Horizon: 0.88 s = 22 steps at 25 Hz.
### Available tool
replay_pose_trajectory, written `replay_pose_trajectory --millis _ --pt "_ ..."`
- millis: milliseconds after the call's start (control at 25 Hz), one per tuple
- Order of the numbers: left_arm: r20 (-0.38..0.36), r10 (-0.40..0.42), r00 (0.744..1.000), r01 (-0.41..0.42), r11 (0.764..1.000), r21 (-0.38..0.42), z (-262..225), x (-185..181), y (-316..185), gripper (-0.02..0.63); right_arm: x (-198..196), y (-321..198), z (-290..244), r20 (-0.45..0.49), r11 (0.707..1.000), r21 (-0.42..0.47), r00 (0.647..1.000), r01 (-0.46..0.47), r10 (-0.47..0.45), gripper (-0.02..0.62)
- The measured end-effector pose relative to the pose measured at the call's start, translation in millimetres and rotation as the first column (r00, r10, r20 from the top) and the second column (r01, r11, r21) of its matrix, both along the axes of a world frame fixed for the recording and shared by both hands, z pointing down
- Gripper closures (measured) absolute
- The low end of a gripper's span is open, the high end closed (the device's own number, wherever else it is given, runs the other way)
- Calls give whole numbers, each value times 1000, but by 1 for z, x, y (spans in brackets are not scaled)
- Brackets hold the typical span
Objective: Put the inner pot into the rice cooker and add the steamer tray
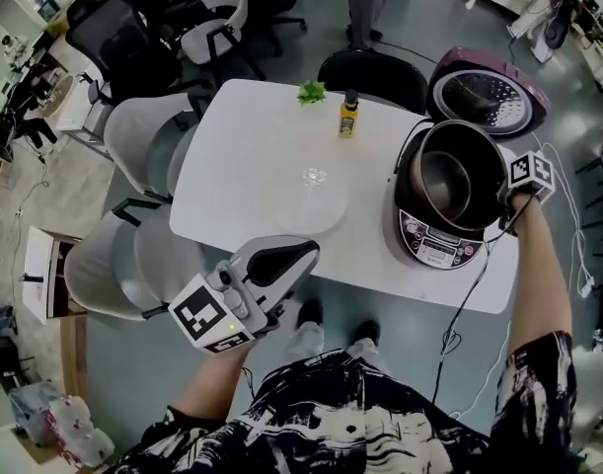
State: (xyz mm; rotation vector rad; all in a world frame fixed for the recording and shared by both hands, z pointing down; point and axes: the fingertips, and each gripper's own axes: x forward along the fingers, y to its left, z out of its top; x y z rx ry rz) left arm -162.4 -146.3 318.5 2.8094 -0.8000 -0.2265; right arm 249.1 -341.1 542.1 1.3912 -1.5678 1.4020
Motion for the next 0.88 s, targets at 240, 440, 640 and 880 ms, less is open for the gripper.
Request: replay_pose_trajectory --millis 240,440,640,880 --pt "1 -5 1000 5 1000 -10 5 -4 -4 601 2 1 22 -46 999 -42 999 -21 19 588" --pt "-1 -16 1000 16 1000 -19 9 -10 -8 601 2 -6 25 -119 998 -60 993 4 -11 588" --pt "-15 -19 1000 18 1000 -18 12 -13 -10 601 5 -8 21 -271 994 -93 959 56 -79 588" --pt "-33 -19 999 19 1000 -18 13 -18 -13 601 5 -8 20 -386 984 -131 908 123 -165 589"
